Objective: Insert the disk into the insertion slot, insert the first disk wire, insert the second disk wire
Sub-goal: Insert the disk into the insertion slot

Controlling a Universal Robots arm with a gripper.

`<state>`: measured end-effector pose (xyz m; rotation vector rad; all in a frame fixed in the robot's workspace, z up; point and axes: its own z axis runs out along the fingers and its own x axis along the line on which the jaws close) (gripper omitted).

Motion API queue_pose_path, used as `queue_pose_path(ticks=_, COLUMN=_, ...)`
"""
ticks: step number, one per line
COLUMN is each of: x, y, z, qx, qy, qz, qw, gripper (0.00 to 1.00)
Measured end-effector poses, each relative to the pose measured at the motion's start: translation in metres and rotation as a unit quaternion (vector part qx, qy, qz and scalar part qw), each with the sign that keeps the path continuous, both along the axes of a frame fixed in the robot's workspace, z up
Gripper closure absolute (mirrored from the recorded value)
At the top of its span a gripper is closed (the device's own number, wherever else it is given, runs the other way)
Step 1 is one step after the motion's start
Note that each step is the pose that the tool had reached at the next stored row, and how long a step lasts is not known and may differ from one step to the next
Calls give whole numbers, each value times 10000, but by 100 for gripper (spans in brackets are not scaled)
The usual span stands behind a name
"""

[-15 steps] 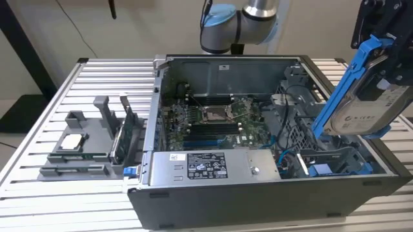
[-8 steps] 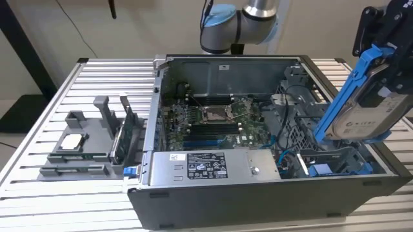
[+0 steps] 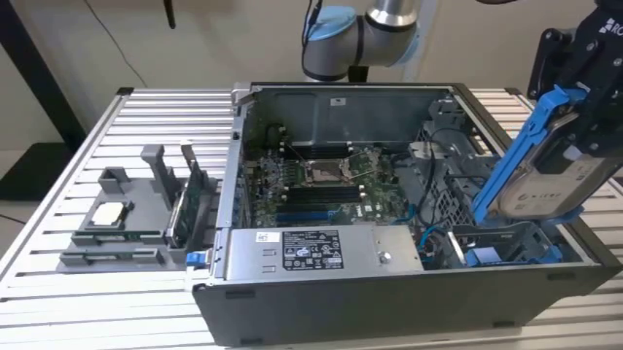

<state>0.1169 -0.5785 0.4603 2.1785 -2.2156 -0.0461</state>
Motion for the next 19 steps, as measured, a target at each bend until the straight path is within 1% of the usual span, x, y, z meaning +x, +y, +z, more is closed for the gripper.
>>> queue_pose_path(ticks=19, x=9, y=0, z=-345, qx=-1, qy=2, qz=0, qw=10000, gripper=67)
